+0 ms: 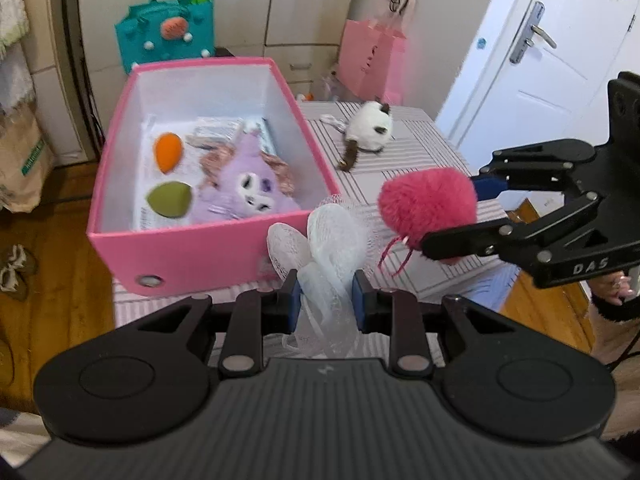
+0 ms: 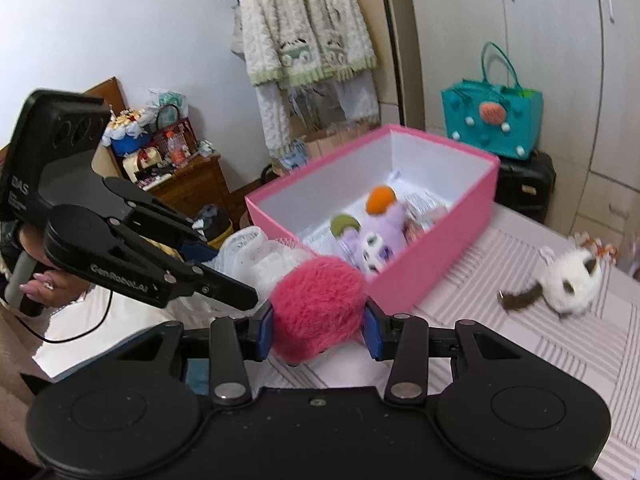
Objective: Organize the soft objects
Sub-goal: 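Lift the mesh puff and pink ball and carry both over the pink box, then lower the puff and ball into the pink box and open both grippers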
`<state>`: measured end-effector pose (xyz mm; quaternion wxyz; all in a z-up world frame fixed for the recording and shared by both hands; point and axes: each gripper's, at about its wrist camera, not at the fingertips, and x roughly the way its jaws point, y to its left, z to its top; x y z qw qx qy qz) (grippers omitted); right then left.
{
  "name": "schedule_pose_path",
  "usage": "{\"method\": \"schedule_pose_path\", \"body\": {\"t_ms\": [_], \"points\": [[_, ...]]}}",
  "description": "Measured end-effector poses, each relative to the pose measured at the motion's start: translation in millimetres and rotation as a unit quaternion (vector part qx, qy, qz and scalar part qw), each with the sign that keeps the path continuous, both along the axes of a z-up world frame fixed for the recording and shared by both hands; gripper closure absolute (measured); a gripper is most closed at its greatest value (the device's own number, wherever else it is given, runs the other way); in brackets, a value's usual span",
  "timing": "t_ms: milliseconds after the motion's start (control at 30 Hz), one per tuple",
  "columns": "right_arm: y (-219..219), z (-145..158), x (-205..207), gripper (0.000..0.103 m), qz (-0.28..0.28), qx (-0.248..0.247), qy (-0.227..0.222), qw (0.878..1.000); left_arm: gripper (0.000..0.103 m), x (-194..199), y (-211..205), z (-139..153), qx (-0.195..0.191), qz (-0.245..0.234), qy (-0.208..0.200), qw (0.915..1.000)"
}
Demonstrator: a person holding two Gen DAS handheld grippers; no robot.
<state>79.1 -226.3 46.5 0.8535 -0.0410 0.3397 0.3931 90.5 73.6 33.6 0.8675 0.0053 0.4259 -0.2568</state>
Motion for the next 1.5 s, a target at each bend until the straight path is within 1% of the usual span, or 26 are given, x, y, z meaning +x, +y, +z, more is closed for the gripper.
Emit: {"method": "schedule_pose_path", "body": {"t_ms": [167, 300, 433, 567, 667, 800, 833, 900, 967, 1067, 1167, 1233, 1367, 1433, 1467, 1500], "points": [[13, 14, 13, 0.054, 0.003, 0.016, -0.027, 1.0, 0.077, 9, 19, 8, -0.021, 0.009, -0.022, 0.9995], [18, 25, 23, 0.054, -0.016, 0.026, -0.062, 0.998, 0.077, 22, 32, 12, -0.02, 0.017, -0.036, 0.999], [18, 30, 37, 0.054, -0.028, 0.039, -0.074, 0.996, 0.077, 38, 43, 19, -0.03, 0.028, -0.055, 0.9976], [23, 28, 54, 0.054, -0.049, 0.033, -0.088, 0.994, 0.077, 60, 53, 21, -0.046, 0.043, -0.074, 0.9952], [28, 31, 72, 0.054, -0.061, 0.013, -0.099, 0.993, 0.077, 75, 53, 17, -0.046, 0.056, -0.088, 0.9934], [37, 30, 101, 0.054, -0.07, -0.012, -0.104, 0.992, 0.076, 100, 46, 2, -0.037, 0.06, -0.085, 0.9938], [41, 26, 108, 0.054, -0.072, -0.022, -0.108, 0.991, 0.076, 105, 43, -2, -0.034, 0.06, -0.086, 0.9939], [47, 19, 120, 0.054, -0.078, -0.038, -0.11, 0.99, 0.075, 114, 35, -13, -0.014, 0.056, -0.092, 0.9941], [52, 8, 133, 0.054, -0.087, -0.053, -0.107, 0.989, 0.075, 125, 28, -23, 0.004, 0.057, -0.081, 0.9951], [58, -3, 147, 0.054, -0.086, -0.064, -0.091, 0.99, 0.075, 142, 28, -35, -0.006, 0.061, -0.052, 0.9968], [63, -11, 155, 0.054, -0.082, -0.076, -0.086, 0.99, 0.075, 156, 26, -44, 0.006, 0.077, -0.051, 0.9957], [68, -18, 159, 0.054, -0.081, -0.09, -0.089, 0.989, 0.074, 167, 23, -50, 0.013, 0.076, -0.048, 0.9959], [78, -34, 167, 0.052, -0.082, -0.127, -0.099, 0.984, 0.074, 180, 26, -56, 0.006, 0.09, -0.04, 0.9951], [79, -40, 172, 0.051, -0.082, -0.139, -0.1, 0.982, 0.069, 183, 29, -57, 0.0, 0.101, -0.04, 0.9941], [80, -42, 174, 0.05, -0.084, -0.143, -0.103, 0.981, 0.06, 184, 29, -56, -0.002, 0.107, -0.042, 0.9934], [80, -42, 176, 0.048, -0.086, -0.147, -0.104, 0.98, 0.058, 184, 30, -55, -0.003, 0.111, -0.046, 0.9927]]}}
